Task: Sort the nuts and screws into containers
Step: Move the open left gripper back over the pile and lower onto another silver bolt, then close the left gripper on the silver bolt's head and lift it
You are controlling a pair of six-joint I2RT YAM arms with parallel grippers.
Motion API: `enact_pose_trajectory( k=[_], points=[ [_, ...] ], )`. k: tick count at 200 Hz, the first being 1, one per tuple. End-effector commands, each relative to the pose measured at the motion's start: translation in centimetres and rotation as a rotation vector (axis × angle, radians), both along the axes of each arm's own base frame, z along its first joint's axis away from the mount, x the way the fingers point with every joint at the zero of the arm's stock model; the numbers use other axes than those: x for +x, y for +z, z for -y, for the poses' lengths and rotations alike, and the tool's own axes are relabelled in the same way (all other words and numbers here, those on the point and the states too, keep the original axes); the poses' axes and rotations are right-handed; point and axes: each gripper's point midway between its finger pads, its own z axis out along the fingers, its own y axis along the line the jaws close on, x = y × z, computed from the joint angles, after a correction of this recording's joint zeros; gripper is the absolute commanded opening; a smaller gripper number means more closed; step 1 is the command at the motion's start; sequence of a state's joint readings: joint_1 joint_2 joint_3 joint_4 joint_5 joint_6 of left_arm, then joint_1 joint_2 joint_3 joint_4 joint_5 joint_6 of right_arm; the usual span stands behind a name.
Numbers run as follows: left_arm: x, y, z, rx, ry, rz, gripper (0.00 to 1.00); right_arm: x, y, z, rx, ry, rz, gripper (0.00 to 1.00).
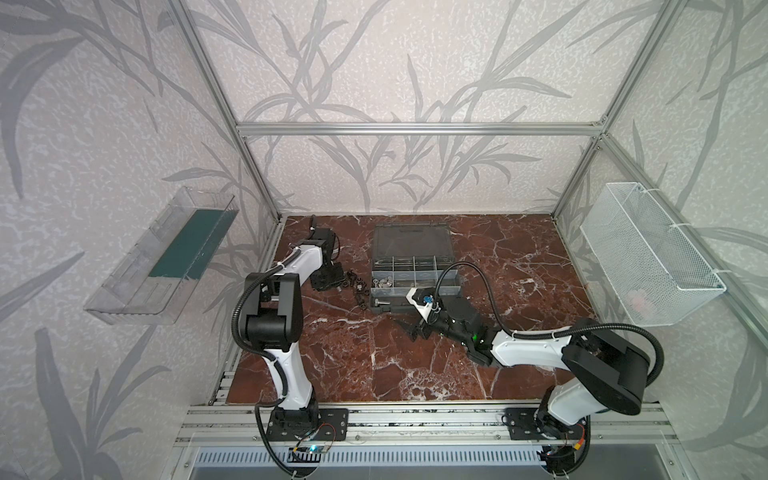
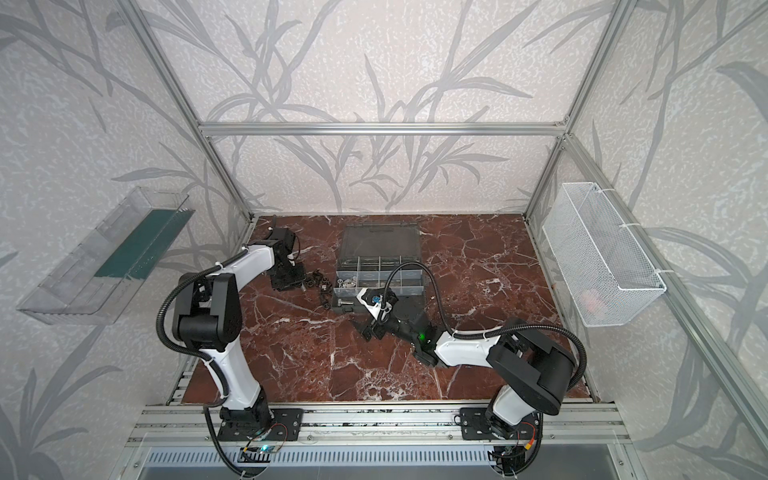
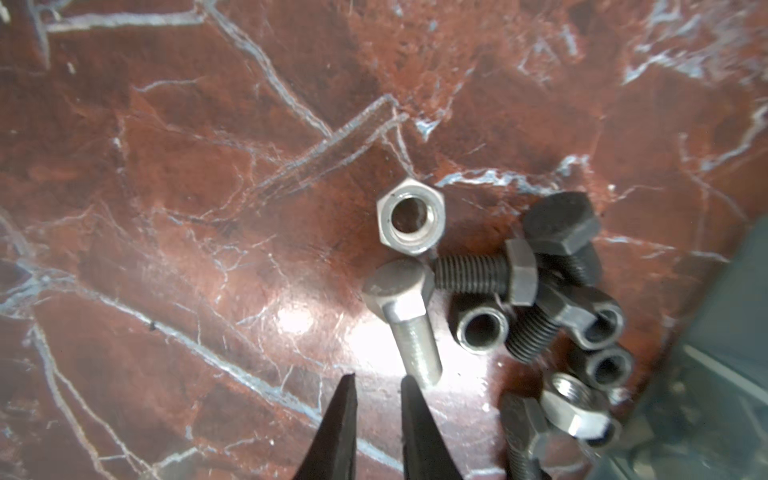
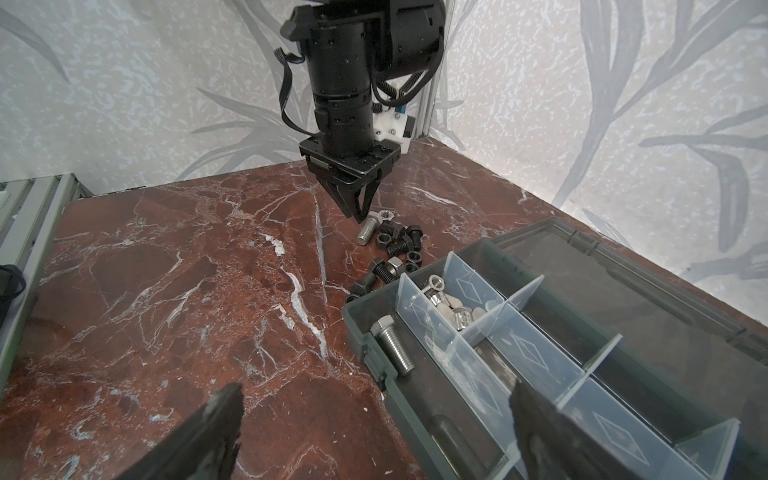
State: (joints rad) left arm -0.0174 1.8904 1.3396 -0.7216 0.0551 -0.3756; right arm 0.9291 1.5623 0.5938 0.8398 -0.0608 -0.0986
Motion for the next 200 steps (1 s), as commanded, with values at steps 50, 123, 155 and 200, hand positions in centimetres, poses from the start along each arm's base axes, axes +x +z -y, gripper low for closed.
enact_pose_trajectory(
  k=[50, 123, 155, 200],
  points=[
    [1.9, -0.8, 1.3, -0.093, 0.068, 0.026, 0.25, 0.4, 1.4, -0.5, 0.022, -0.012, 0.033, 0.99],
    [1.1, -2.3, 0.0, -0.015, 0.064, -0.041, 0.25, 0.3, 1.8, -0.5, 0.04, -0.004, 0.026, 0.99],
    [0.8, -3.1, -0.5, 0.016, 0.052, -0.074, 0.24, 0.2, 1.9, -0.5, 0.04, -0.006, 0.029, 0.99],
    [0.6, -3.8, -0.5, 0.024, 0.042, -0.106, 0.18, 0.2, 1.8, -0.5, 0.041, -0.004, 0.027, 0.99]
  ],
)
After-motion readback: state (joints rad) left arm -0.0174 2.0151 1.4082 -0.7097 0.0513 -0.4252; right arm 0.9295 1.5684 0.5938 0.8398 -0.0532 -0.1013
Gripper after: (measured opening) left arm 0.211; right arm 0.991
